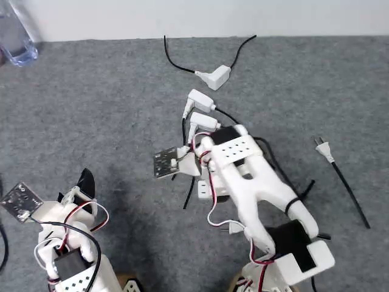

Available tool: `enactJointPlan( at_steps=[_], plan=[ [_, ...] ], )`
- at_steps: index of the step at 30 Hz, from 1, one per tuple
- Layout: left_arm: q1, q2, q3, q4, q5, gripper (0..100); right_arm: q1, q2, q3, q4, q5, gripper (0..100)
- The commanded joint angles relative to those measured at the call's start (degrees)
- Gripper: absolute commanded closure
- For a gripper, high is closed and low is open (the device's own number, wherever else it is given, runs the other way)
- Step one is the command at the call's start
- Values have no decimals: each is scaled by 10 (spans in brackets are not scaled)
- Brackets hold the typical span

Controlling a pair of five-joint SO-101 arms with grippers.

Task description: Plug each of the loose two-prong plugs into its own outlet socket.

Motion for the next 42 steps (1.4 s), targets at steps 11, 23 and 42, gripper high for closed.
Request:
enactJointPlan(
  at_steps=[11,23,42],
  plan=[
    [3,-4,-4,3,-4,703,16,22,44,-102,11,985],
    [3,-3,-4,3,-4,703,14,13,42,-101,-11,685],
    [3,-2,-4,3,-4,703,151,-145,44,-2,-10,685]
  ],
)
